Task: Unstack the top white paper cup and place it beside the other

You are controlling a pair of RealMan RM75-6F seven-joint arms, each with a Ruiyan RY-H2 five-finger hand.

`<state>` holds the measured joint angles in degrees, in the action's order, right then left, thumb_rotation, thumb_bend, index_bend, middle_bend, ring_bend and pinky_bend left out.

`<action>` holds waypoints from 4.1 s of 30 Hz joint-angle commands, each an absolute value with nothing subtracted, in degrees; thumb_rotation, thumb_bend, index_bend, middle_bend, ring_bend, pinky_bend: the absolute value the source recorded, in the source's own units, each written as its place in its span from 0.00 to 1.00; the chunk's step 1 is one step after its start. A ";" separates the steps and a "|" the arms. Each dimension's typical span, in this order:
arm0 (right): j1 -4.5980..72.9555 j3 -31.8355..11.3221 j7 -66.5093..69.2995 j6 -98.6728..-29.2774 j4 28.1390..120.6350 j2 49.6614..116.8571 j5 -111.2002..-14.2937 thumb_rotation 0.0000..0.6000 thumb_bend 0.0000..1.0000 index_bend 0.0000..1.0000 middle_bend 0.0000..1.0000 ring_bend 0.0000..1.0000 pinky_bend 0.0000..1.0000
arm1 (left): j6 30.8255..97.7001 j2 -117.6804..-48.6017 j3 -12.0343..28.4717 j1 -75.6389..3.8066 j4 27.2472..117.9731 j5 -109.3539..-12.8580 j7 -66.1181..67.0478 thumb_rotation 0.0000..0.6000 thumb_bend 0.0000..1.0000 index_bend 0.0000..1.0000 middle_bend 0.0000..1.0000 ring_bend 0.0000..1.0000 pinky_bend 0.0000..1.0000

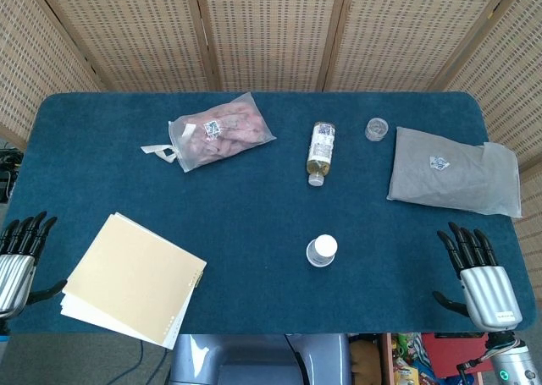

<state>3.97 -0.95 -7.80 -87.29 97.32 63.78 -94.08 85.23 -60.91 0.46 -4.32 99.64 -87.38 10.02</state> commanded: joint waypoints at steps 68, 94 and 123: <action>39.02 -10.57 -55.48 -59.98 112.19 81.78 -56.21 1.00 0.14 0.31 0.00 0.00 0.00 | 85.06 -62.08 -0.04 -4.77 100.50 -89.64 12.24 1.00 0.15 0.00 0.00 0.00 0.00; 44.40 -7.51 -63.26 -66.33 110.47 82.69 -47.71 1.00 0.15 0.30 0.00 0.00 0.00 | 85.32 -62.12 -0.50 -4.72 101.06 -90.89 12.84 1.00 0.15 0.00 0.00 0.00 0.00; 46.87 -4.73 -63.53 -69.67 110.32 83.26 -45.75 1.00 0.16 0.37 0.07 0.00 0.00 | 85.28 -61.89 -0.81 -4.82 101.43 -91.71 12.13 1.00 0.15 0.00 0.00 0.00 0.00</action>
